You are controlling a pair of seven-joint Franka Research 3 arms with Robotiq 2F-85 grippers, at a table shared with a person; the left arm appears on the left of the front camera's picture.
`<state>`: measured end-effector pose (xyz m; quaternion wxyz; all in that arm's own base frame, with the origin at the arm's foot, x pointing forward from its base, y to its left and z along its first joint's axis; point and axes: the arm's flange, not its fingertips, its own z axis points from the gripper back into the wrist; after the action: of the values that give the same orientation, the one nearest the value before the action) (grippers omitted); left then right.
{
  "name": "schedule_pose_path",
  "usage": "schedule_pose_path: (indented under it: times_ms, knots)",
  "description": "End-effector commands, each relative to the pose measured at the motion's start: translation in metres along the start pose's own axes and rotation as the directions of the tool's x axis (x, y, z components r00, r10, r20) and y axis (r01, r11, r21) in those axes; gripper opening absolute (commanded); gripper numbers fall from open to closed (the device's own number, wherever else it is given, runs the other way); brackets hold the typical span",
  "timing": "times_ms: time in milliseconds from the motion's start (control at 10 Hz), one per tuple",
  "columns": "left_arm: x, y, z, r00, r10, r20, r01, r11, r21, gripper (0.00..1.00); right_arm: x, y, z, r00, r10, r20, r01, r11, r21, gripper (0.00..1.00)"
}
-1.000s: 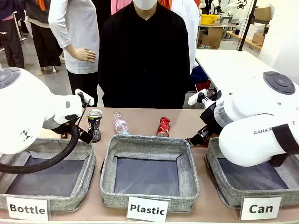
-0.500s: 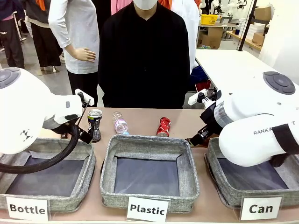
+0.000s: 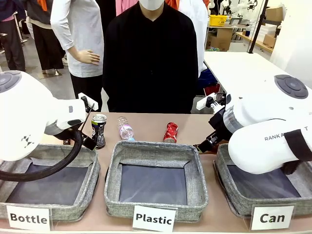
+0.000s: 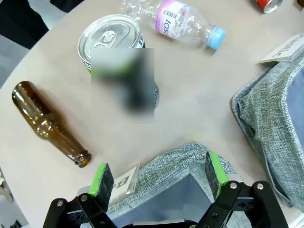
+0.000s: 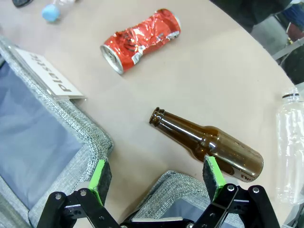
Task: Sort the can waste into the basket.
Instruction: Pick up the can waste from the table and place it in the right Fabric basket.
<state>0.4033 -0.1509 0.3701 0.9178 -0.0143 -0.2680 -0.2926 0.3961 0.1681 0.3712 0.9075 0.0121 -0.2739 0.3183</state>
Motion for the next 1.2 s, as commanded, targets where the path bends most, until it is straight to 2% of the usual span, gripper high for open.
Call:
schedule_pose_path:
  times_ms: [0,100,200,300,400,500,600,700,800,900,1100]
  knots:
    - [0.000,0.000,0.000,1.000,0.000,0.000,0.000,1.000,0.000,1.00,0.000,0.000,0.000,1.000,-0.001,0.000,0.001,1.000,0.000,1.00]
    - [0.000,0.000,0.000,1.000,0.000,0.000,0.000,1.000,0.000,1.00,0.000,0.000,0.000,1.000,0.000,0.000,0.000,1.000,0.000,1.00]
    - [0.000,-0.003,0.015,0.997,-0.066,0.029,0.068,0.996,-0.063,1.00,0.004,-0.001,0.009,1.000,0.019,-0.002,-0.019,1.000,-0.017,1.00]
    - [0.004,-0.008,0.041,0.992,-0.084,0.099,0.094,0.991,-0.093,1.00,0.015,-0.001,0.031,1.000,-0.018,0.013,0.017,0.999,0.048,1.00]
    - [0.006,-0.012,0.080,0.986,-0.076,0.147,0.102,0.979,-0.175,1.00,0.026,-0.007,0.065,0.995,-0.098,-0.014,0.099,0.986,0.137,1.00]
    - [0.003,-0.015,0.111,0.983,-0.095,0.157,0.131,0.963,-0.236,1.00,0.030,-0.012,0.096,0.991,-0.134,-0.017,0.135,0.977,0.162,1.00]
    - [-0.007,-0.013,0.141,0.980,-0.103,0.172,0.153,0.938,-0.310,1.00,0.029,-0.018,0.132,0.993,-0.117,-0.026,0.119,0.940,0.321,1.00]
    - [-0.022,-0.009,0.171,0.977,-0.105,0.187,0.173,0.899,-0.402,1.00,0.019,-0.029,0.167,0.993,-0.115,-0.001,0.102,0.877,0.470,1.00]
    - [-0.046,0.007,0.199,0.961,-0.127,0.246,0.237,0.836,-0.495,1.00,0.003,-0.049,0.195,0.986,-0.157,0.052,0.108,0.848,0.518,1.00]
    - [-0.070,0.025,0.218,0.936,-0.135,0.324,0.307,0.764,-0.568,1.00,-0.017,-0.068,0.211,0.972,-0.220,0.080,0.131,0.795,0.592,1.00]
    - [-0.113,0.072,0.230,0.923,0.076,0.378,0.215,0.713,-0.668,1.00,-0.069,-0.098,0.229,0.921,-0.347,0.176,0.118,0.681,0.722,1.00]
